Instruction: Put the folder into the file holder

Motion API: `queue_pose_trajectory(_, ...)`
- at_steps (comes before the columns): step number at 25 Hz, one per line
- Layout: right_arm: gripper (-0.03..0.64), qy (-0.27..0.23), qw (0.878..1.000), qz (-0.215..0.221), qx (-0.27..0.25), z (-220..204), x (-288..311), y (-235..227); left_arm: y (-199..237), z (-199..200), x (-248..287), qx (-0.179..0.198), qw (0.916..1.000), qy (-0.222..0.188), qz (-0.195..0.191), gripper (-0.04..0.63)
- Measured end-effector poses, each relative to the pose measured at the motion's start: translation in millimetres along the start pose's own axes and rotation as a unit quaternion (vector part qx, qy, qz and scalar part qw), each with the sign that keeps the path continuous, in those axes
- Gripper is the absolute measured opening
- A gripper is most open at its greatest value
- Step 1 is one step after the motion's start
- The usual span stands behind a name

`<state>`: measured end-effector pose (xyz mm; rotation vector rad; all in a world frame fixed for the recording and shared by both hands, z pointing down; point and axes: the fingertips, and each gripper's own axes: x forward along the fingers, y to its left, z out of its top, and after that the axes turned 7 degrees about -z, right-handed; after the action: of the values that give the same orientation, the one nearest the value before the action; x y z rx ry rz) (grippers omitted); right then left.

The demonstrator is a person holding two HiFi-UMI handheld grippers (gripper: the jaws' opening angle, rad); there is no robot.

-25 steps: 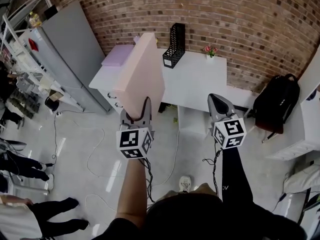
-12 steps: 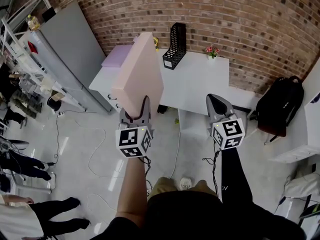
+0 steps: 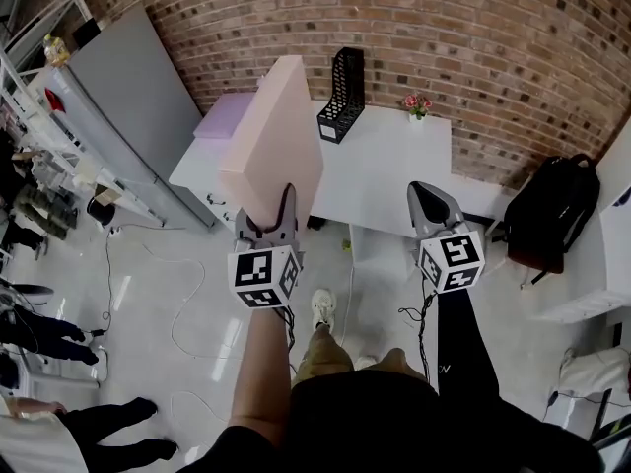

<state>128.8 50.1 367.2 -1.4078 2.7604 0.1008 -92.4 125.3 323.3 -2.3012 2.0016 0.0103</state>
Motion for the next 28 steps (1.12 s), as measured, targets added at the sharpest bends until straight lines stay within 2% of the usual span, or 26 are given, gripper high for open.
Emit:
queue_pose_trajectory(16,0.002,0.010,0.999,-0.036,-0.019,-7.6,150.8,-30.3,80.0,-13.1,147.7,-0.008,0.9989,-0.007,-0.045,0.138)
queue_pose_trajectory(28,0.002,0.013,0.996,-0.091,-0.024,-4.3,256.7,-60.2,141.2,-13.5,271.2,-0.018,0.9952,-0.012,-0.095,0.137)
